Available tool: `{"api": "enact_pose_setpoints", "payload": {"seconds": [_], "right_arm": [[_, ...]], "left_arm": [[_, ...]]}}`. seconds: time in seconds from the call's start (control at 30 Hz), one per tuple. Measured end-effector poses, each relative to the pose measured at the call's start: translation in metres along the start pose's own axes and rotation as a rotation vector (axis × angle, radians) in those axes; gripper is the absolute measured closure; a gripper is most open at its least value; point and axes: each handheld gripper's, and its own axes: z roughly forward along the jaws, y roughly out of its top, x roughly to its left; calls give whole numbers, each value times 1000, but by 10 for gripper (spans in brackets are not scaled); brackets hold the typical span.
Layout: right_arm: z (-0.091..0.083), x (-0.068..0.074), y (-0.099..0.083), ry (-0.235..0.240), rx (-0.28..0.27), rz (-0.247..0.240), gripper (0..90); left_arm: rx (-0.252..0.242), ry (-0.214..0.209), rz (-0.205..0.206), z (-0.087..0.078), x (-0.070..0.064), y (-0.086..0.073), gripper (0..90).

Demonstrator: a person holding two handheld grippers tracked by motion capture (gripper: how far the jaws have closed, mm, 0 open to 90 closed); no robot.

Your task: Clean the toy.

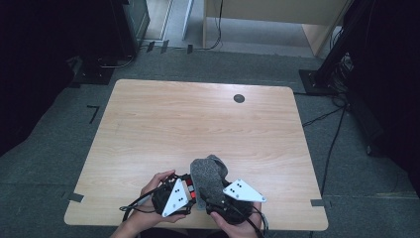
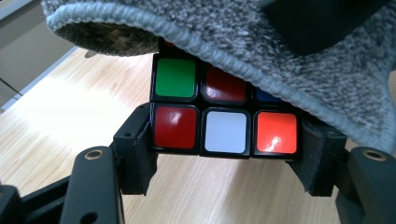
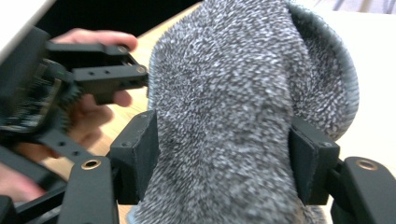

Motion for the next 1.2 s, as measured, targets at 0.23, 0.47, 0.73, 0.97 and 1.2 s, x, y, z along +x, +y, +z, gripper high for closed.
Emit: {"api": "enact_pose_setpoints", "payload": {"seconds": [0.23,0.47,0.73,0.97,1.2], "right_arm": [[-10,-7,-1,9,-64,82,625],[-12,18,1,-39,-76,-62,697],[0,45,-6,-187,-39,-279,473],[5,31,-7,-231,-12,-164,316],[-4,-9,-3,7,-15,139,557]], "left_arm": [[-2,19,-11,-1,2,0,338],[19,36,21,3,-5,1,338],[28,60,51,6,-15,6,339],[-9,65,90,2,-18,7,339],[-26,66,93,-1,-15,5,338]]}}
